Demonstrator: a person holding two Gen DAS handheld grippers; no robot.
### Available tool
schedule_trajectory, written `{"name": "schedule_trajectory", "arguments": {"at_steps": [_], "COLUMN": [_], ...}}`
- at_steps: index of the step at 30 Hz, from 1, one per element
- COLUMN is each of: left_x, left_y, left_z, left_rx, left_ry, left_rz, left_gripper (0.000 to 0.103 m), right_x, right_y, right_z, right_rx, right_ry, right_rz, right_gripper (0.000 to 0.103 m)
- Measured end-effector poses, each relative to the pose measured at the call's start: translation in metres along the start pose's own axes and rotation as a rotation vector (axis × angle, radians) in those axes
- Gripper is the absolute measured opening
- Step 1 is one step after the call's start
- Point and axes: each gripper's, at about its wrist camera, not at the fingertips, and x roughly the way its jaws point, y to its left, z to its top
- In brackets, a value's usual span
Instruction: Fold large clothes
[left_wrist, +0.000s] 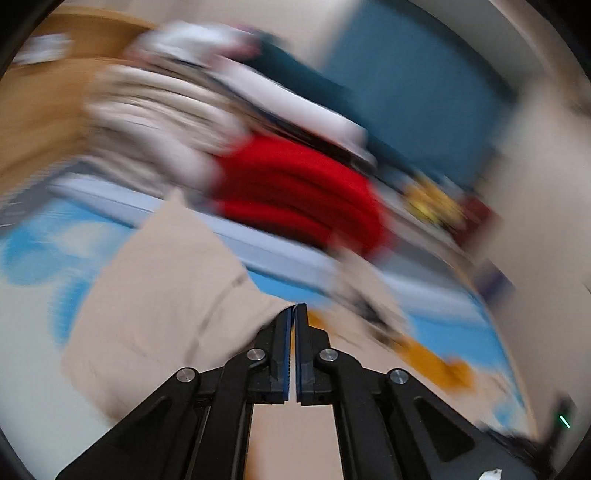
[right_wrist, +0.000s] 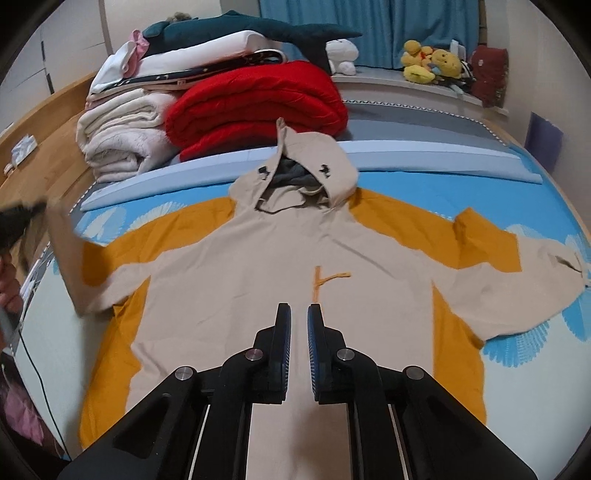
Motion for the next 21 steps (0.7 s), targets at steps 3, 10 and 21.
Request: {"name": "schedule_trajectory", "arguments": {"at_steps": [3,10,21], "left_x": [0.023,-0.056,-0.046], "left_y": [-0.068,-0.027,0.052], "left_z": [-0.033,-0.047,-0.136], "left_rx": [0.066,-0.102,-0.348], "left_ry": [0.225,0.306,0.418], "left_rz": [-0.193,0.204,0.468], "left_gripper": [0.017,0.022,0.023], "right_x": [-0.001,0.000,0.065], "right_y": [-0.011,-0.041,0.057], "right_z": [0.000,0.006,-0.003], "right_rx": [0.013,0.115,-0.093], "right_ry": [-0.009,-0.023,0.033], "right_rz": [-0.001,0.033,0.157], "right_gripper": [0.036,0.047,0.048]}}
